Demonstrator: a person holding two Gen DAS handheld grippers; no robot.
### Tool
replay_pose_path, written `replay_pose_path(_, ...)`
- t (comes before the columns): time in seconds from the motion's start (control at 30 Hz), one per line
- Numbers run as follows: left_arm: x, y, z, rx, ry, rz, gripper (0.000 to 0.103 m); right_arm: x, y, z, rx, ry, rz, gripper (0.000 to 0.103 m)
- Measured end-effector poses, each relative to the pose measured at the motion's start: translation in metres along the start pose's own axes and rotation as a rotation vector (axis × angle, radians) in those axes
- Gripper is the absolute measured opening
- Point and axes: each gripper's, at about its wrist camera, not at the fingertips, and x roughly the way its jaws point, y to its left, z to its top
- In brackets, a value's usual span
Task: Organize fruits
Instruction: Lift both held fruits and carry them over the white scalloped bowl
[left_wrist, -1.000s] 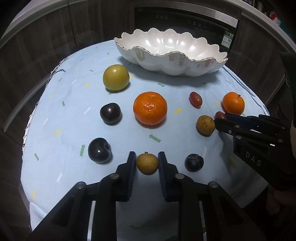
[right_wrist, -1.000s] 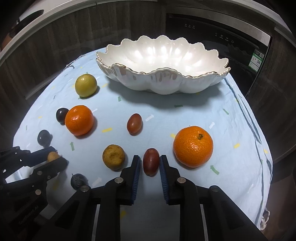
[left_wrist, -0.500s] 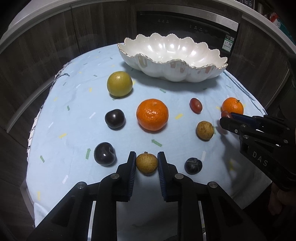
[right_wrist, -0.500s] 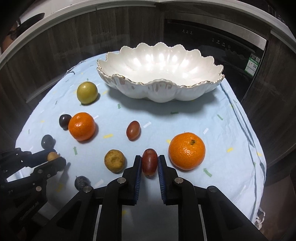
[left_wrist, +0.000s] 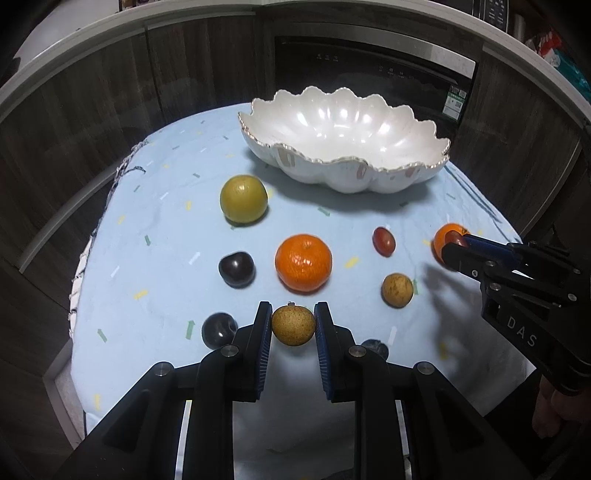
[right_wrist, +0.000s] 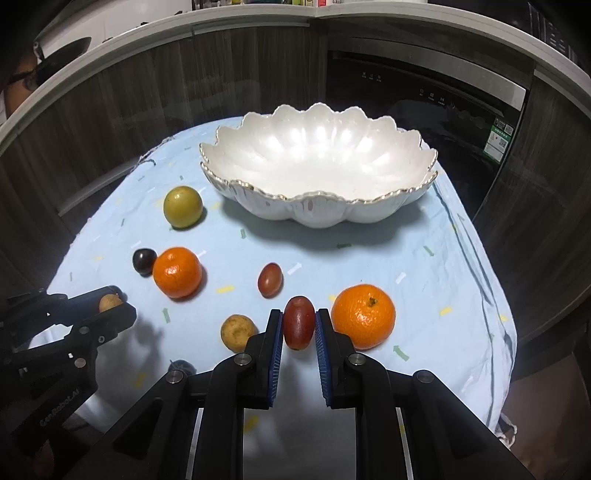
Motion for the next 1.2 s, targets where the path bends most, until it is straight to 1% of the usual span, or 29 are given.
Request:
replay_pose_path(0.3,-0.015,-0.004,0.023,0.013,-0.045,-0.004,0.024,-0.018,-0.009,0.016,0.018,-0.053,-0.003,0.019)
replay_pose_path(0.67,-0.022,-0.005,0.062,0.005,-0.081,-0.025,0.024,-0.040,-0.024,0.052,0.029,-0.146,-0.032,0.019)
replay_pose_path(0.9,-0.027,-0.008,0.089,0.017,-0.102,-0.035,0.024,-0.045,-0.033,0.072,0.031,-0.162,-0.031,0.019)
replay_pose_path(1.2,-0.025,-0.008,0.118,0.023,-0.129,-0.052,0.024,-0.042,-0.045,0.091,0.058,-0.159,-0.025,0.019)
